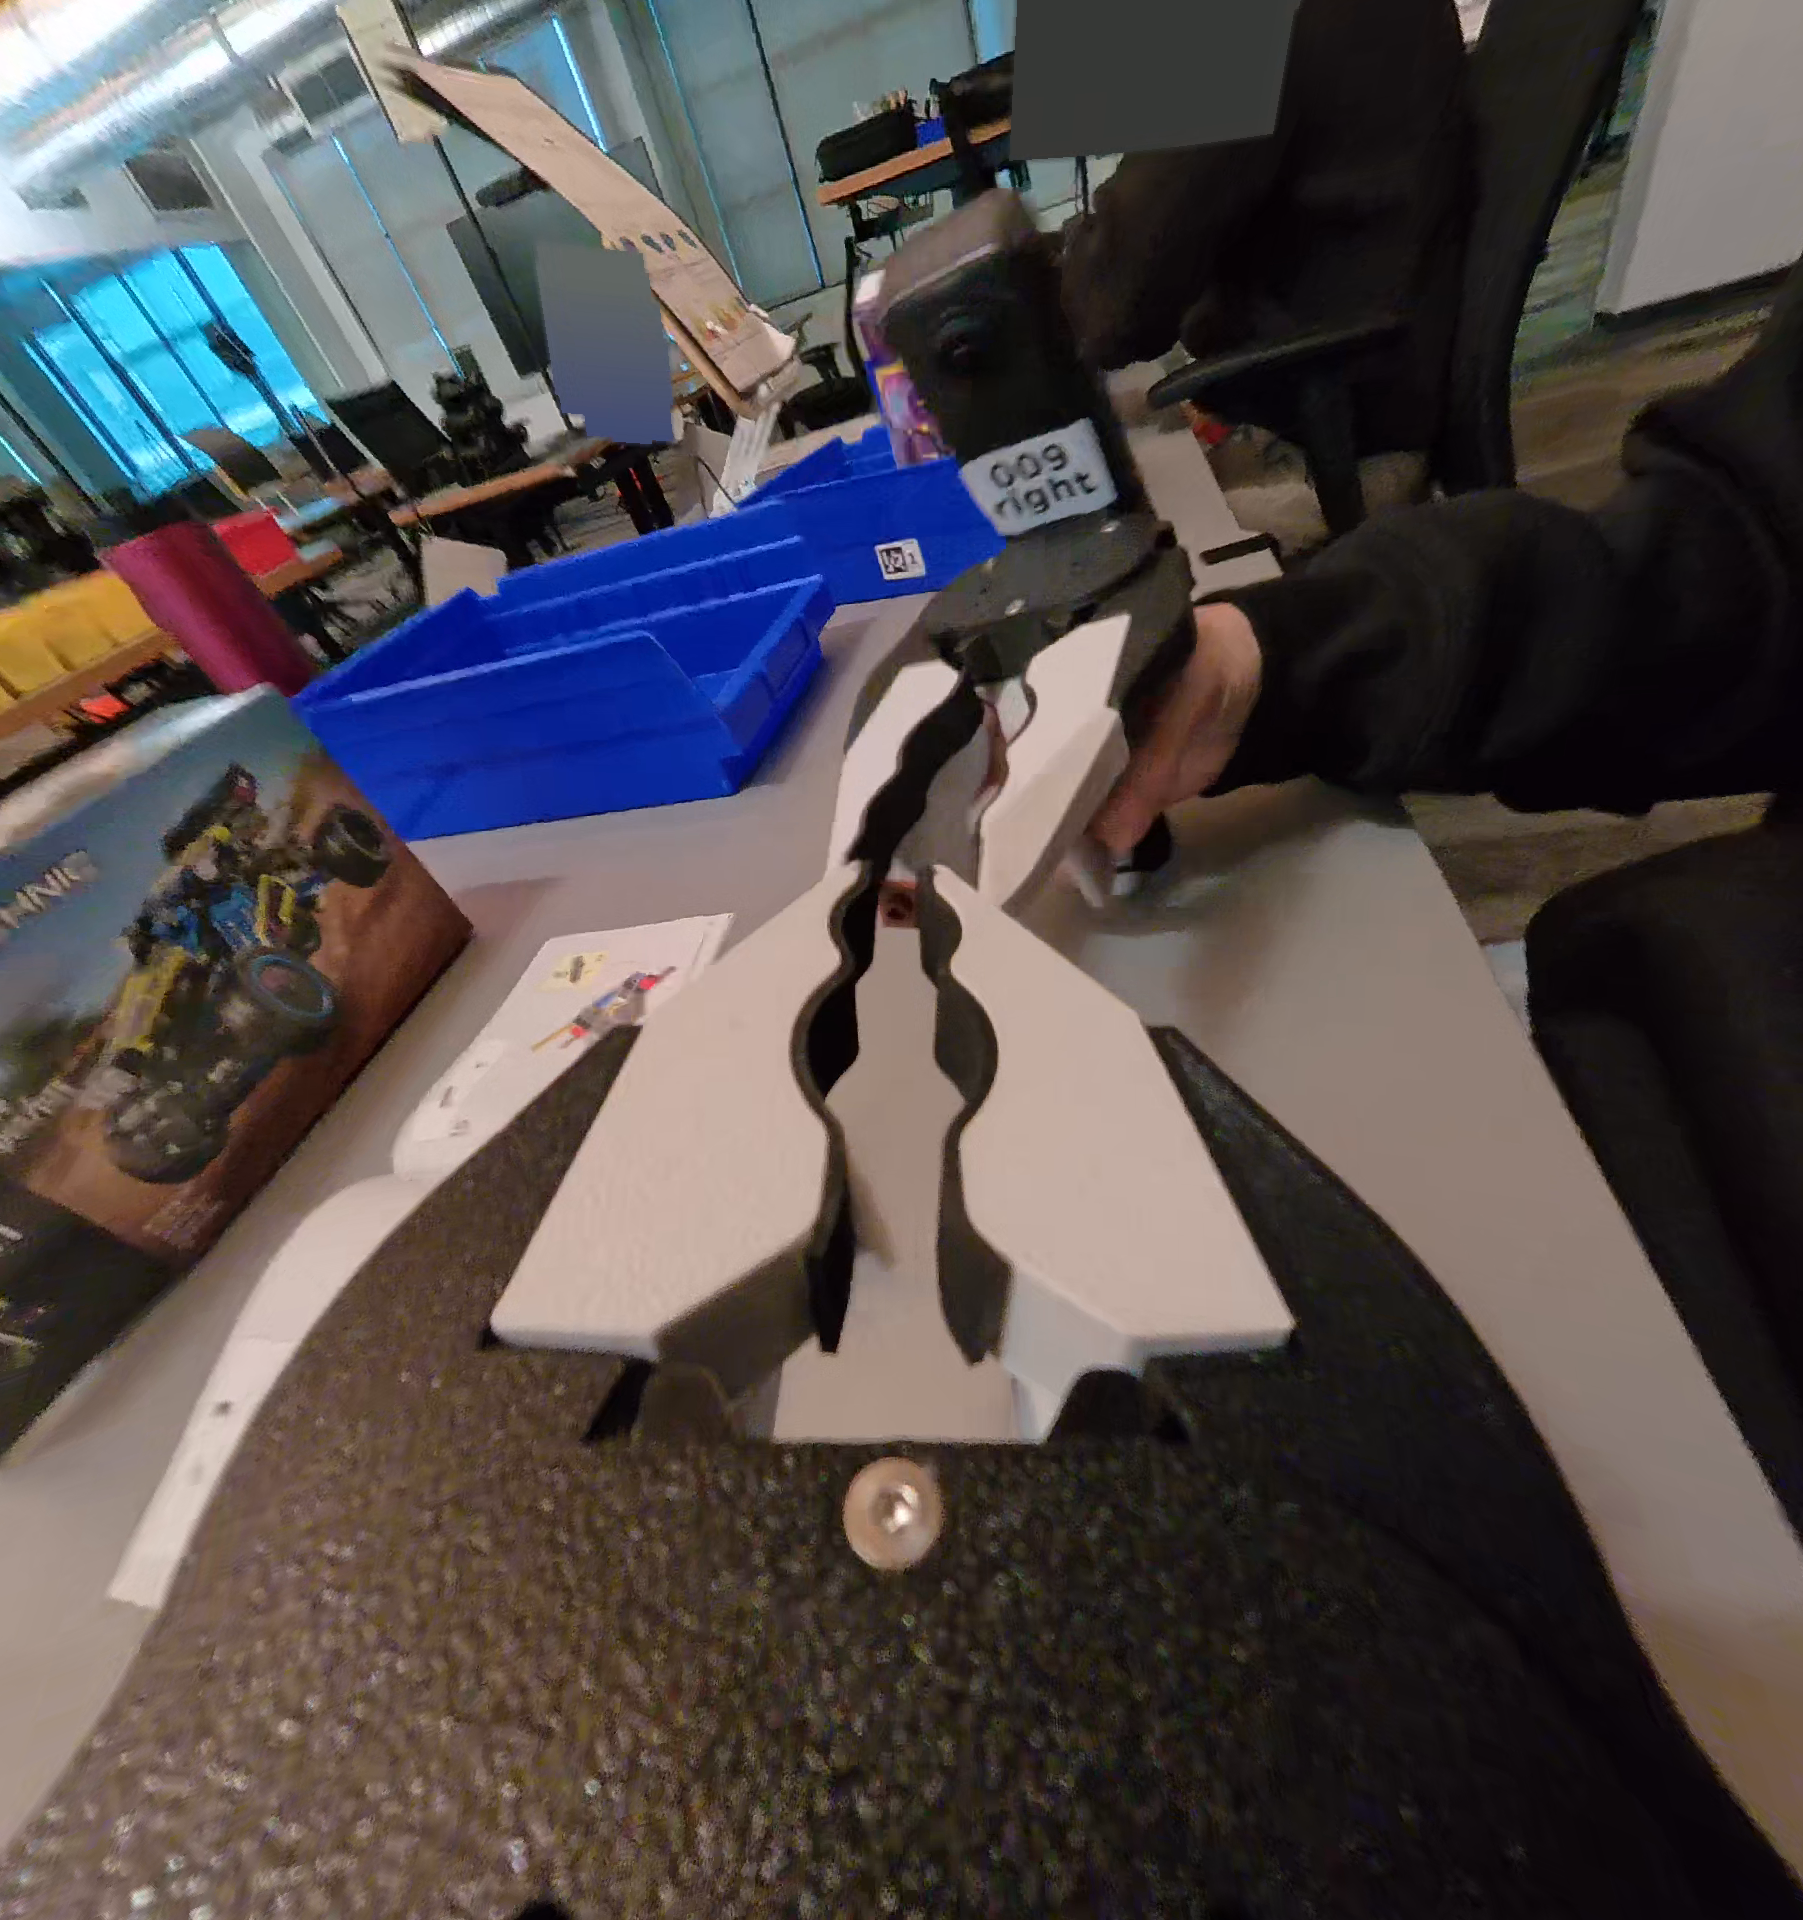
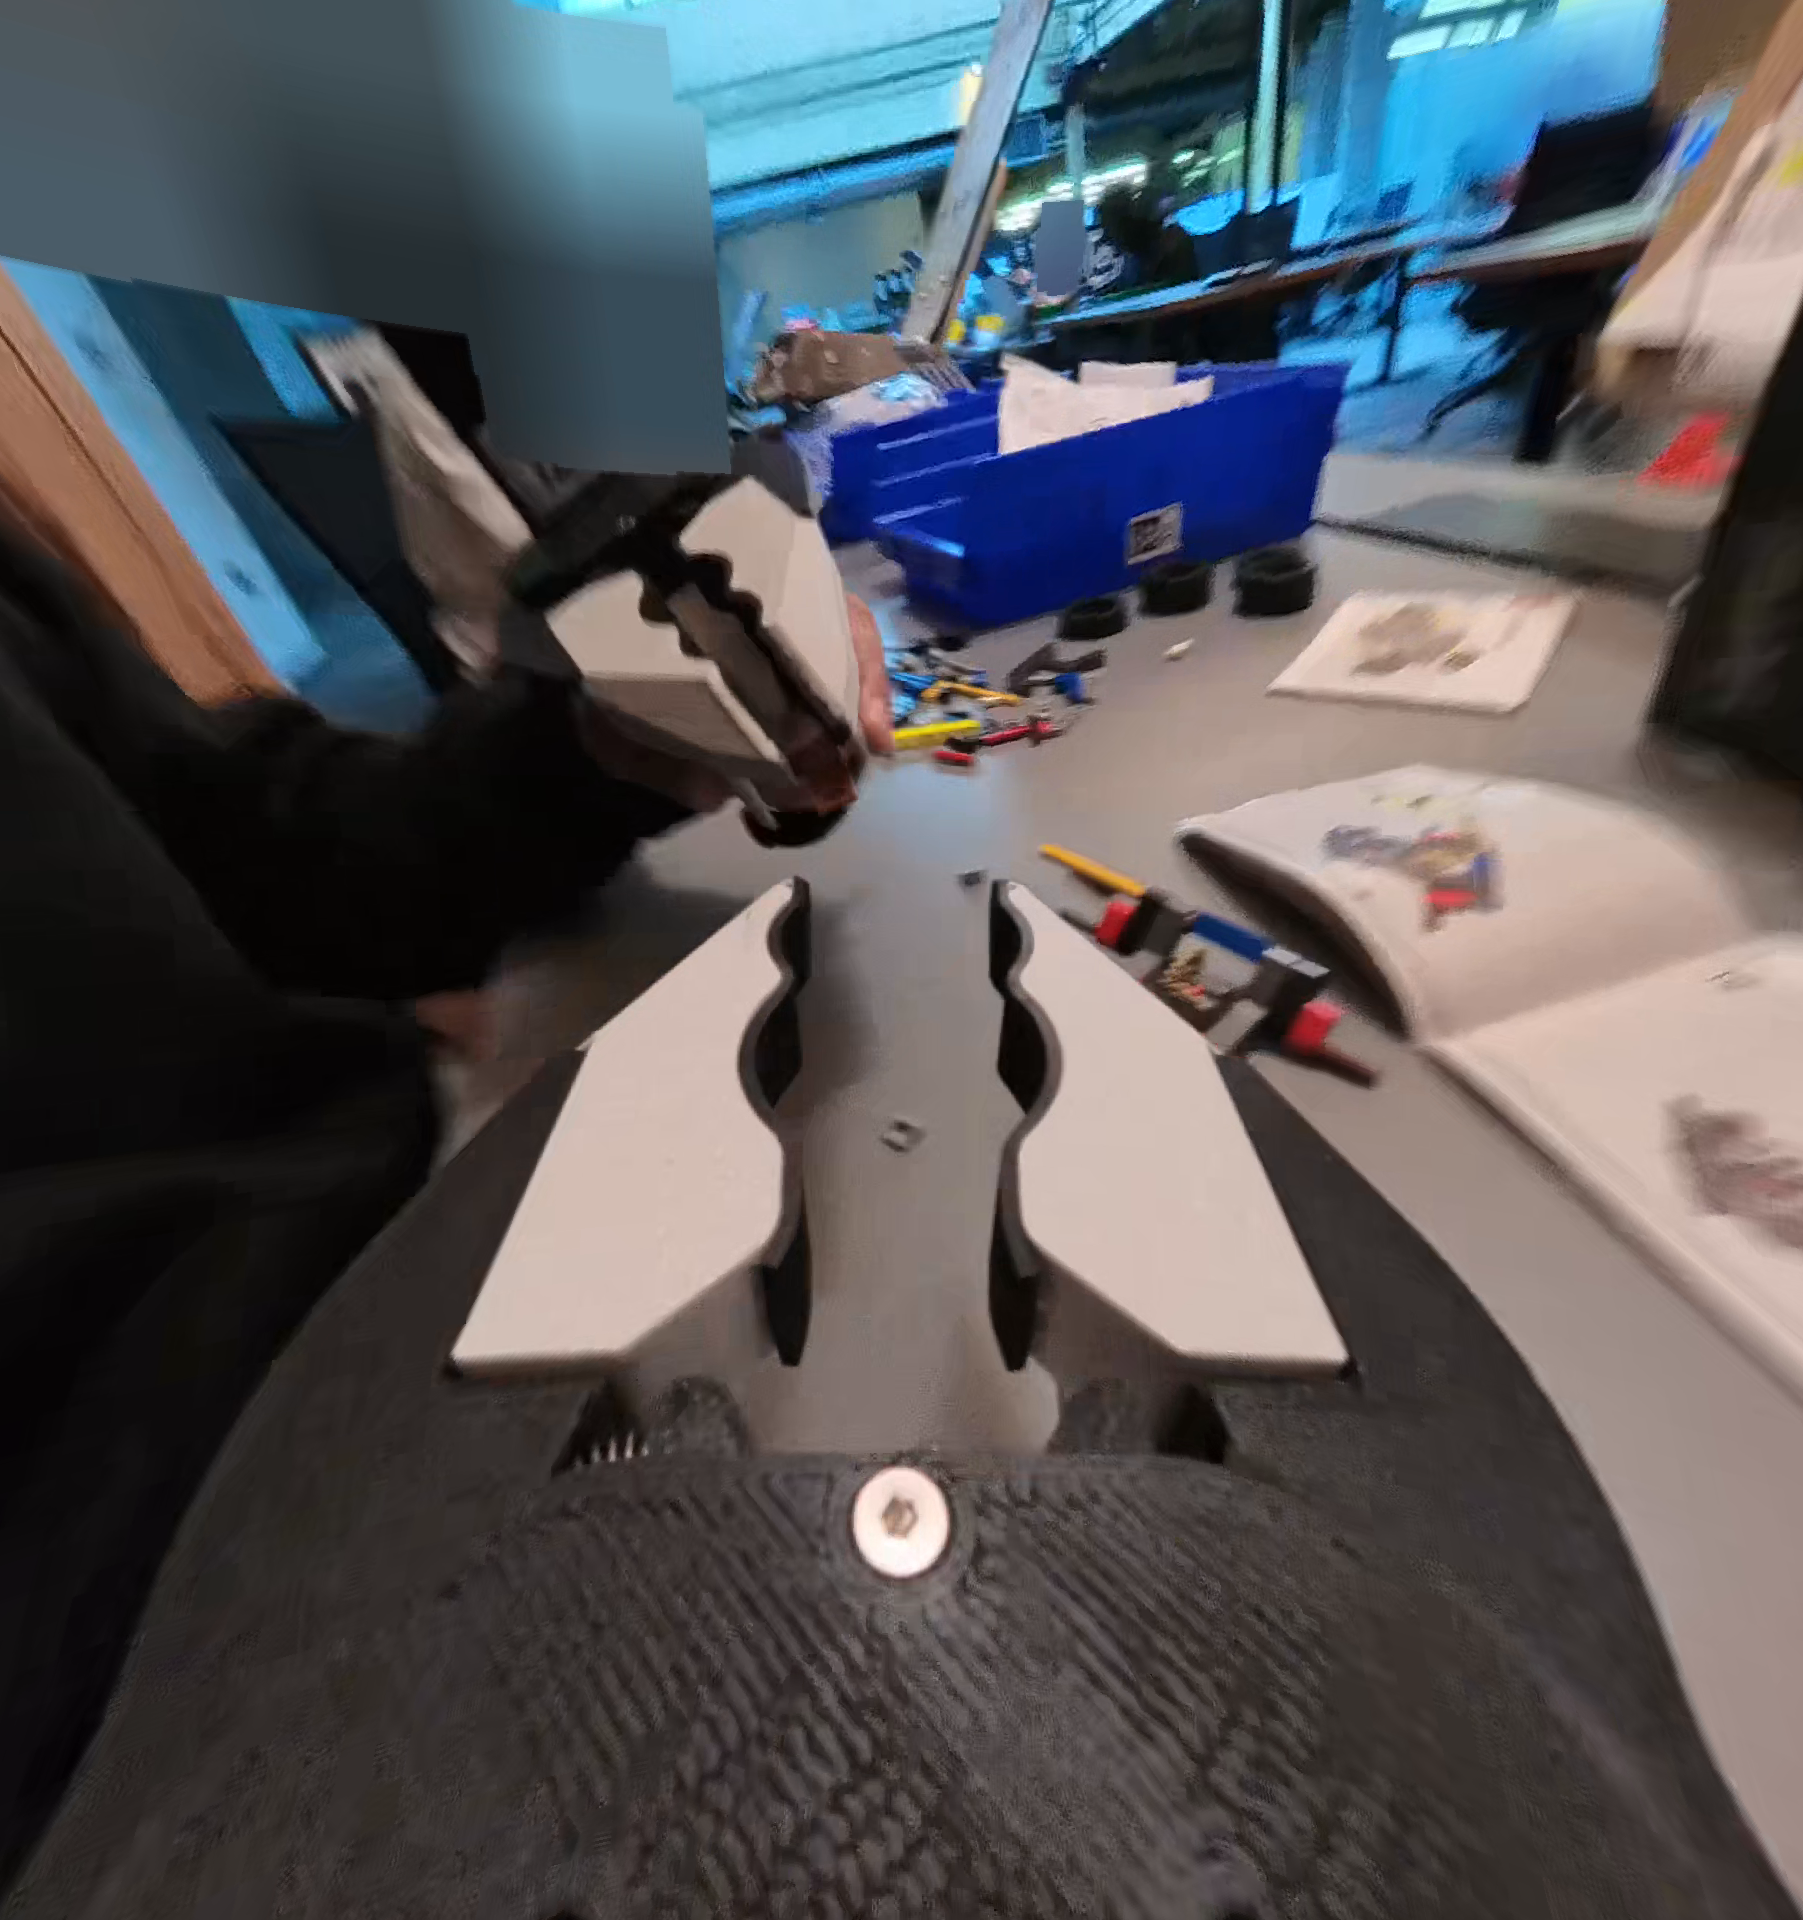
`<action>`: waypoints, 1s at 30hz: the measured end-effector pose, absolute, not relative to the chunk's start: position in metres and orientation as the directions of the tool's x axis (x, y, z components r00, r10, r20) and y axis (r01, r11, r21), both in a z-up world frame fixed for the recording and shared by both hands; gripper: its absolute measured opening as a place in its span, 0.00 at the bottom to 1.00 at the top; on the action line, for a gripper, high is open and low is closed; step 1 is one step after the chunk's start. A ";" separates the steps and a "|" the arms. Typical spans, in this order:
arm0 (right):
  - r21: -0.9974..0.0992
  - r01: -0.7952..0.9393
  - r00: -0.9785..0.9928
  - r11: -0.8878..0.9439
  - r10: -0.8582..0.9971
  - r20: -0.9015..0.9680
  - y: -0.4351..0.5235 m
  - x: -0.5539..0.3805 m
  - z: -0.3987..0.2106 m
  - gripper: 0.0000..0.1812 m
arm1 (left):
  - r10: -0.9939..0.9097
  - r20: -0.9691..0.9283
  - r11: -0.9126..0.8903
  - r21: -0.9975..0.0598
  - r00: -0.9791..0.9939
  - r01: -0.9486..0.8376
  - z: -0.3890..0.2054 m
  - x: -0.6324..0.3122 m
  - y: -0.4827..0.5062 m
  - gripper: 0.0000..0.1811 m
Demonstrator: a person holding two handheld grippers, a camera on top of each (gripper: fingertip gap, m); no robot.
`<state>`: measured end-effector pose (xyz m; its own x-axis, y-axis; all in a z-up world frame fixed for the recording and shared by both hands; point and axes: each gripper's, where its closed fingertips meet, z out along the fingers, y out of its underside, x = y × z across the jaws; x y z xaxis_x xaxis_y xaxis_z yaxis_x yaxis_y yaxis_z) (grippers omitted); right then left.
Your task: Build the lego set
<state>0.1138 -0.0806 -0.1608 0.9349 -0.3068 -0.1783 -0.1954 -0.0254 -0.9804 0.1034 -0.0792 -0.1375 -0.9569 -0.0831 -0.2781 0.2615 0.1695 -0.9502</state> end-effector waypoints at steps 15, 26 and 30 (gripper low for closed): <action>-0.970 0.079 0.960 -0.231 -0.243 0.137 -0.075 0.106 -0.177 0.14 | -0.025 -0.159 0.177 -0.972 -0.987 0.152 -0.148 0.101 -0.081 0.03; -0.978 -0.166 0.966 -0.123 -0.218 -0.137 -0.077 0.101 -0.169 0.11 | -0.014 -0.171 0.171 -0.971 -0.985 0.166 -0.149 0.099 -0.081 0.03; -0.848 -0.530 0.837 0.004 -0.155 -0.524 -0.076 0.100 -0.166 0.16 | -0.030 -0.275 0.193 -0.945 -0.961 0.264 -0.150 0.098 -0.083 0.03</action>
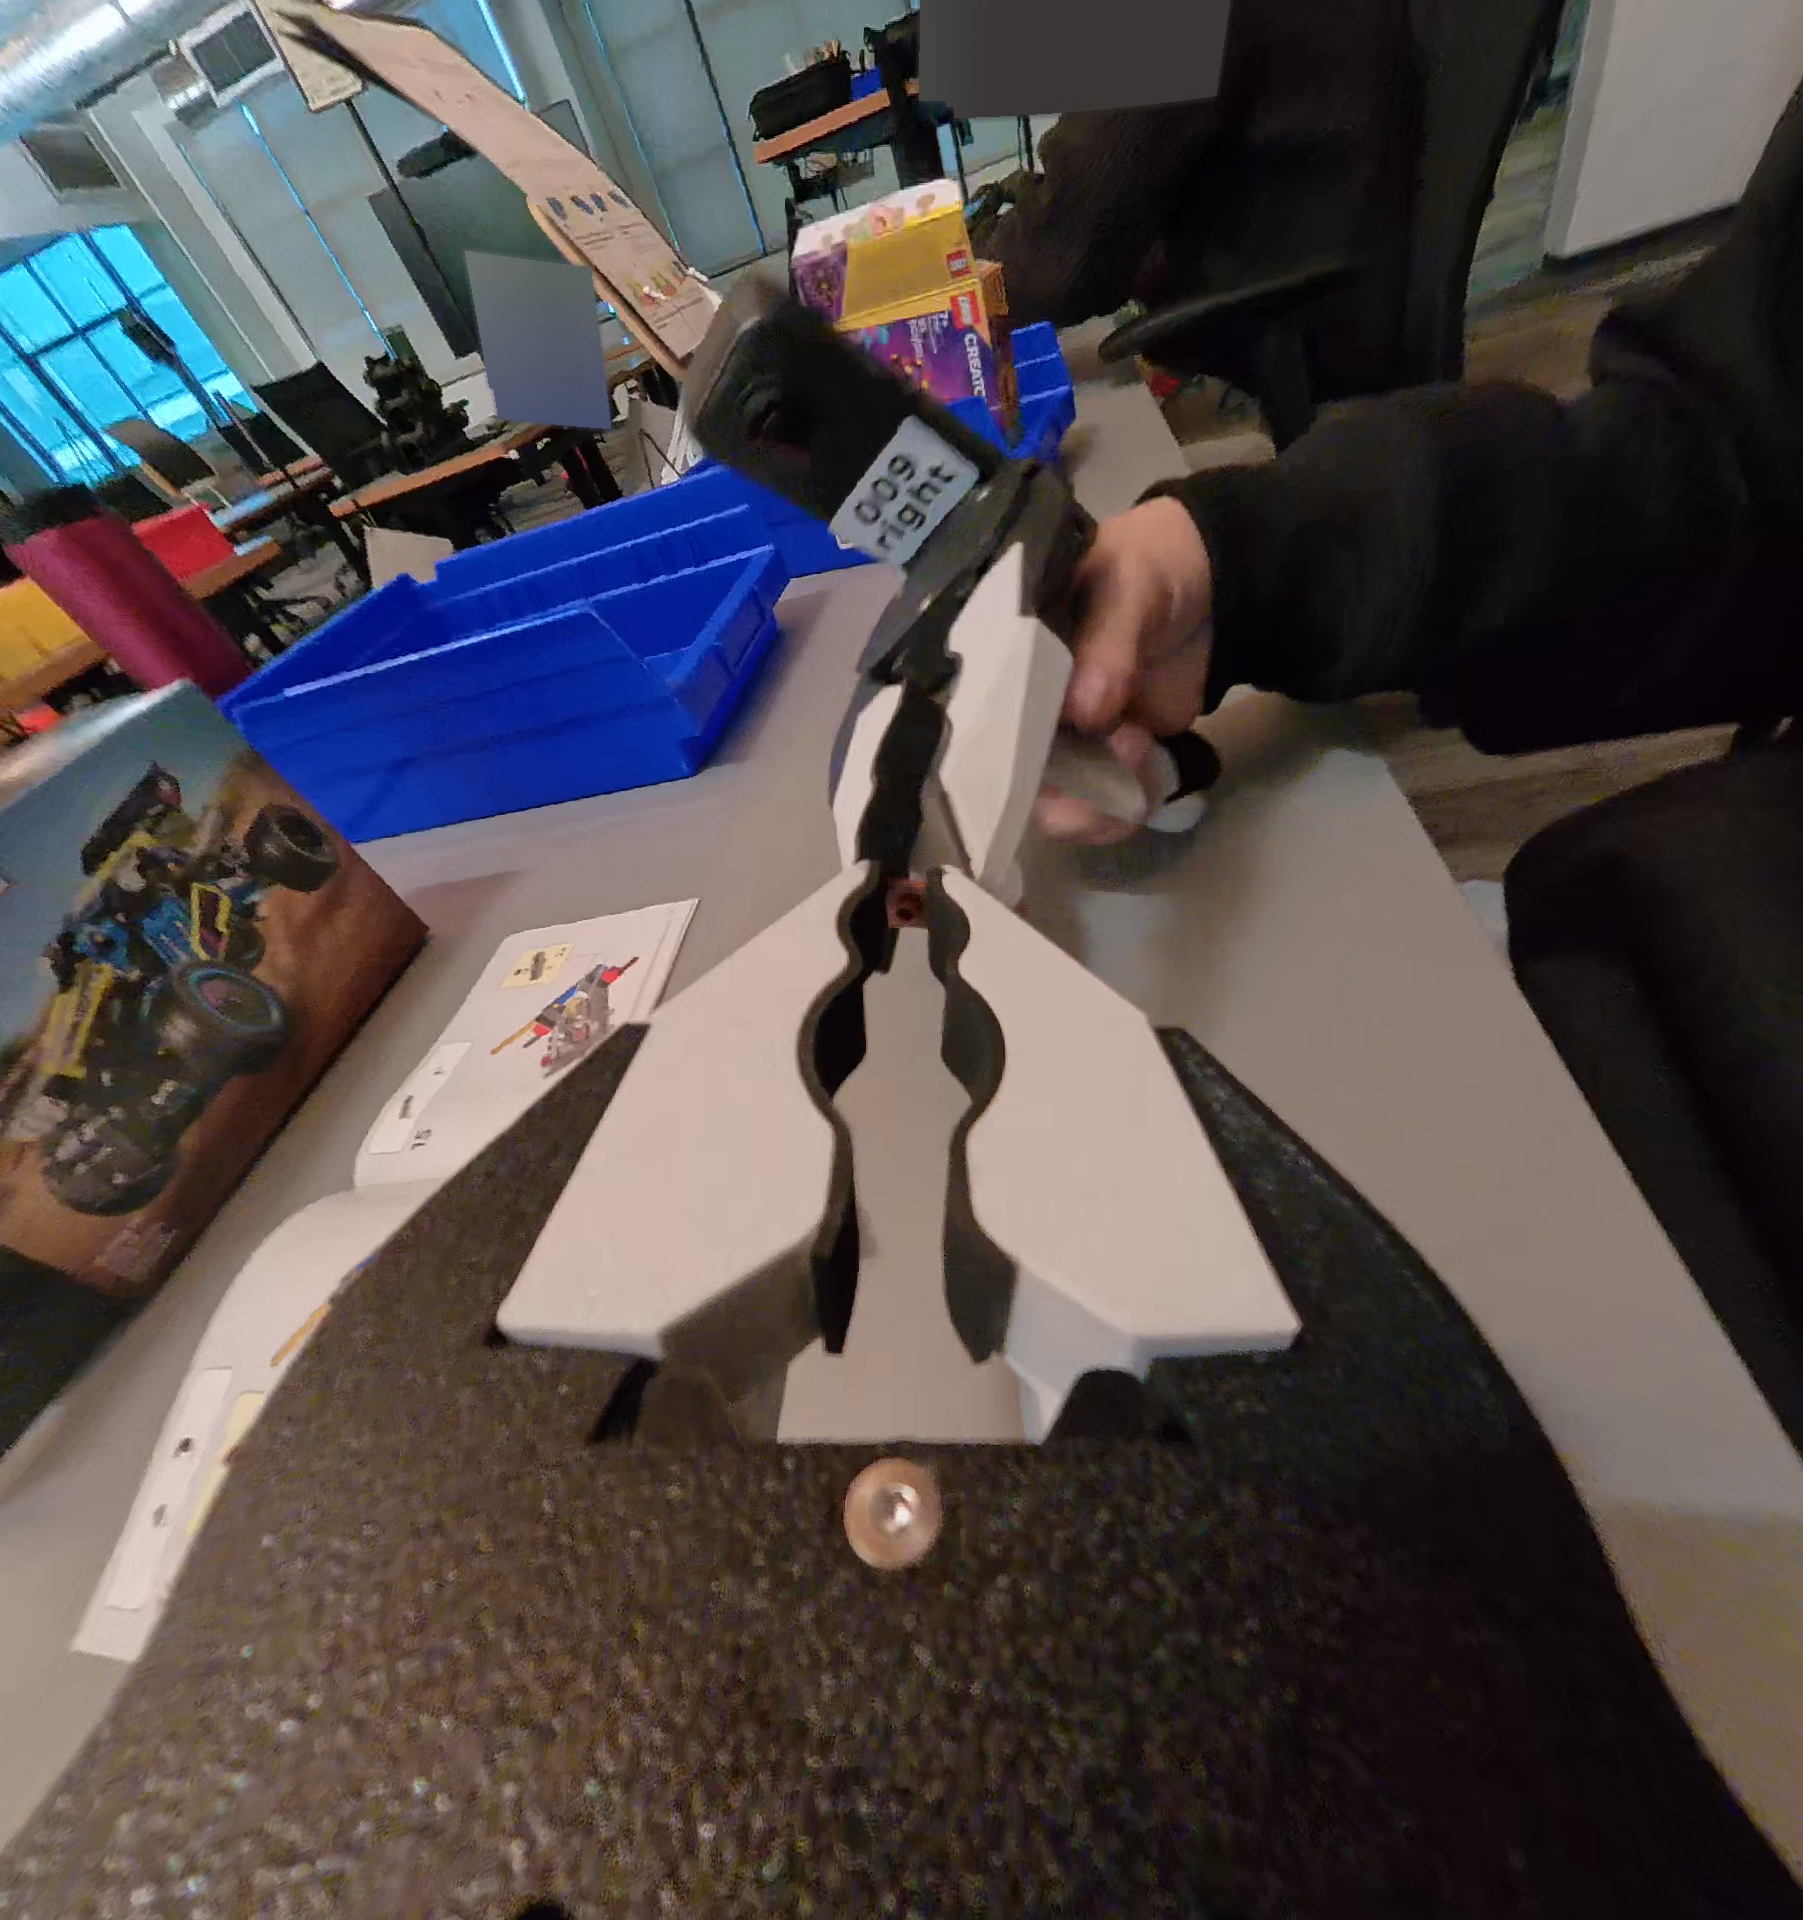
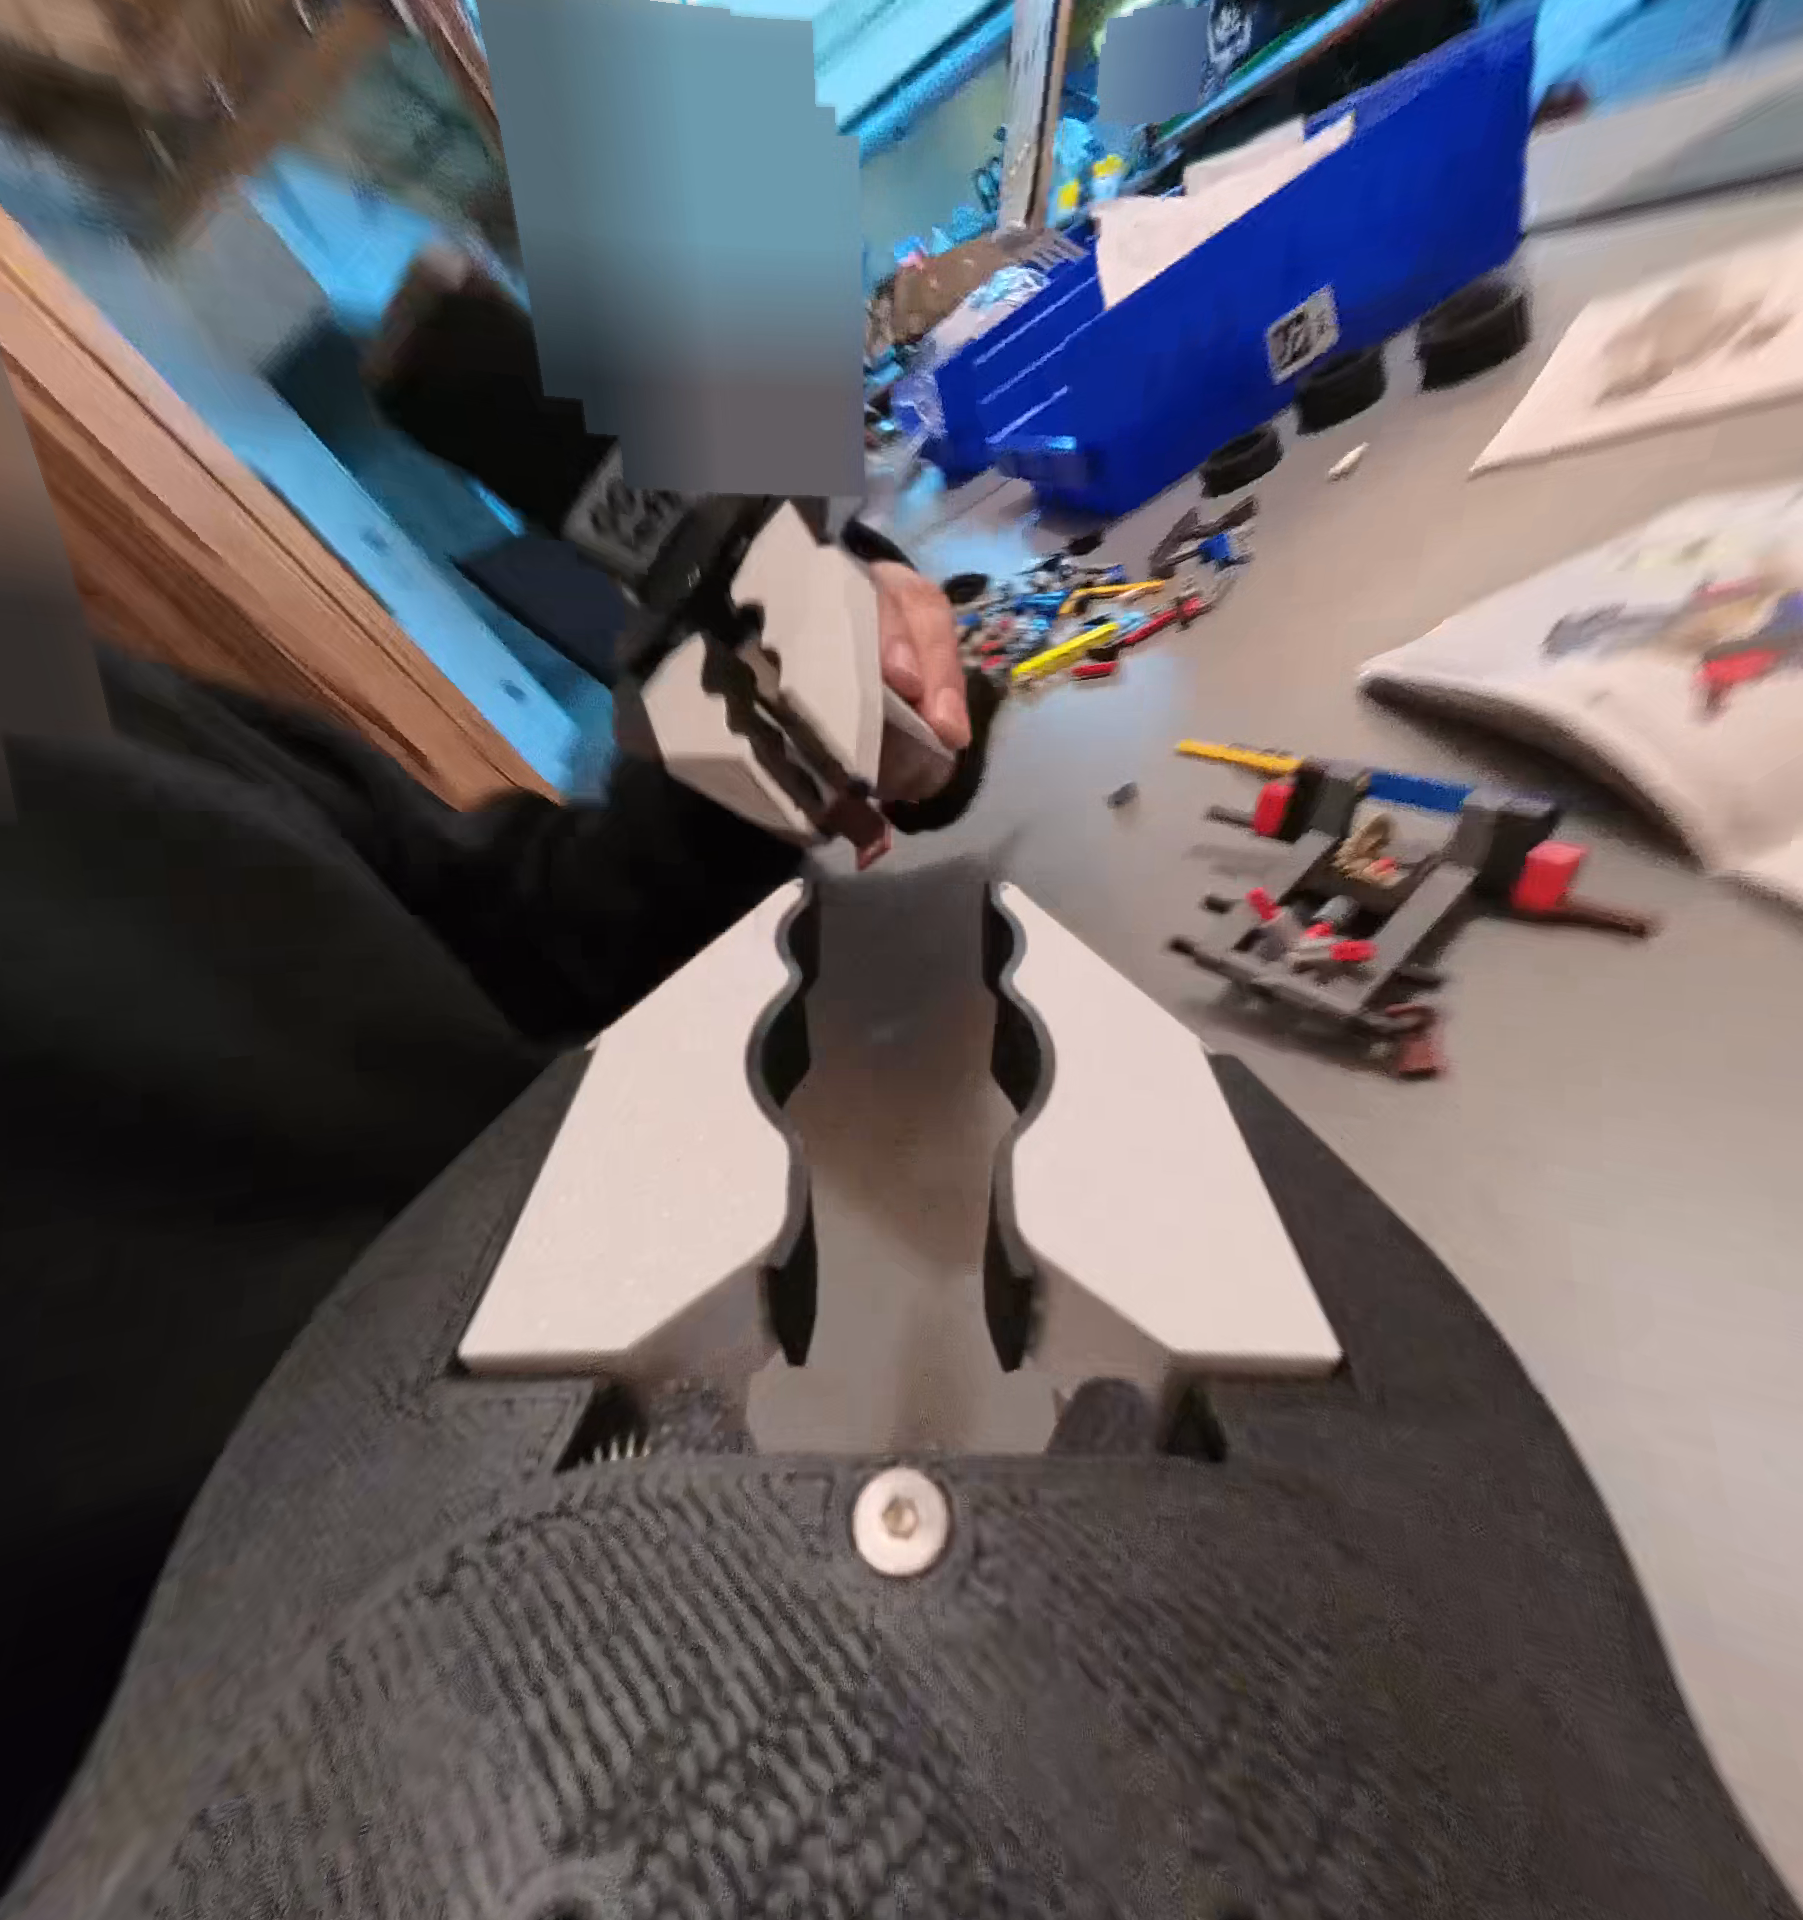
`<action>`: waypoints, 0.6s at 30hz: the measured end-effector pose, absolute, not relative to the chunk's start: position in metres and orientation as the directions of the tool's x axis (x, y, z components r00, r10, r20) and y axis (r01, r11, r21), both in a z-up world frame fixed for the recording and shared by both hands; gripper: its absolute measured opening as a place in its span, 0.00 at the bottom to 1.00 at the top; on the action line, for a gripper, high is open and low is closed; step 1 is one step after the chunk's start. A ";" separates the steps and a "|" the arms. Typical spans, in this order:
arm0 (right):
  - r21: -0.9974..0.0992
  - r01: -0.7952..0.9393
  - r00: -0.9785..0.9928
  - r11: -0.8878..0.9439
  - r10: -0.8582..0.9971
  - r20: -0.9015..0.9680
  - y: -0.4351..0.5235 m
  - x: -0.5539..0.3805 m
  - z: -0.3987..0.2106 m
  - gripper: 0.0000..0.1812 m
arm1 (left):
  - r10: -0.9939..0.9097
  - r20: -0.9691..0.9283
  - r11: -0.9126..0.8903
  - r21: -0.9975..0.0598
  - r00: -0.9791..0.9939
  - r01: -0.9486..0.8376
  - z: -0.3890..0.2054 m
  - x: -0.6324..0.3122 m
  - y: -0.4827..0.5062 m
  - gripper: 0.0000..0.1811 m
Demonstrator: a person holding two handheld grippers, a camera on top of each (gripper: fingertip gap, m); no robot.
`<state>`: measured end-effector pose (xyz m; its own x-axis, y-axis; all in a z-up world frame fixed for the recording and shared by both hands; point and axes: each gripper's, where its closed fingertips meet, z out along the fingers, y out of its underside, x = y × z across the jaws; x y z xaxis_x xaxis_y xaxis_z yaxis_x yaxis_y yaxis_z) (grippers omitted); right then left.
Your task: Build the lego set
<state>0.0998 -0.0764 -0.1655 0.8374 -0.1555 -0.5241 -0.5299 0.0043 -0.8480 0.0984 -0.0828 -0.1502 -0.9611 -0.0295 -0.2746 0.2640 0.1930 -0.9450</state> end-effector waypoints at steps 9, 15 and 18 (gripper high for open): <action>-0.601 -0.779 0.620 0.177 0.071 -0.782 -0.071 0.095 -0.149 0.07 | -0.022 -0.394 0.191 -0.904 -0.919 0.383 -0.150 0.094 -0.084 0.03; -0.517 -0.837 0.540 0.179 0.119 -0.833 -0.073 0.096 -0.156 0.05 | -0.022 -0.429 0.212 -0.885 -0.903 0.415 -0.155 0.095 -0.085 0.03; -0.500 -0.847 0.523 0.180 0.114 -0.845 -0.074 0.097 -0.159 0.05 | -0.027 -0.433 0.219 -0.882 -0.901 0.417 -0.158 0.097 -0.085 0.03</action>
